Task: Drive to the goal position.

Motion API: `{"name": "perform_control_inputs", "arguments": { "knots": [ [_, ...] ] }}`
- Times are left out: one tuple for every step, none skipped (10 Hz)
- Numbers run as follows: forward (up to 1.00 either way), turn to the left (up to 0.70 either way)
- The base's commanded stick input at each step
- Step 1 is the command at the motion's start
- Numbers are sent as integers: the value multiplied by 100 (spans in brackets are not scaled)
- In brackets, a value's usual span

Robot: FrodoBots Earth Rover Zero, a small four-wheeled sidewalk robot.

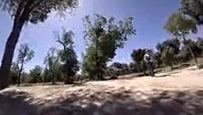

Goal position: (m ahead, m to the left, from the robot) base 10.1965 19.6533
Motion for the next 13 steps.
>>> {"name": "perform_control_inputs", "arguments": {
  "knots": [
    [85,34],
    [85,21],
    [85,0],
    [85,0],
    [85,0],
    [85,0],
    [85,0],
    [85,10],
    [85,24],
    [85,32],
    [85,20],
    [85,0],
    [85,0]
  ]
}}
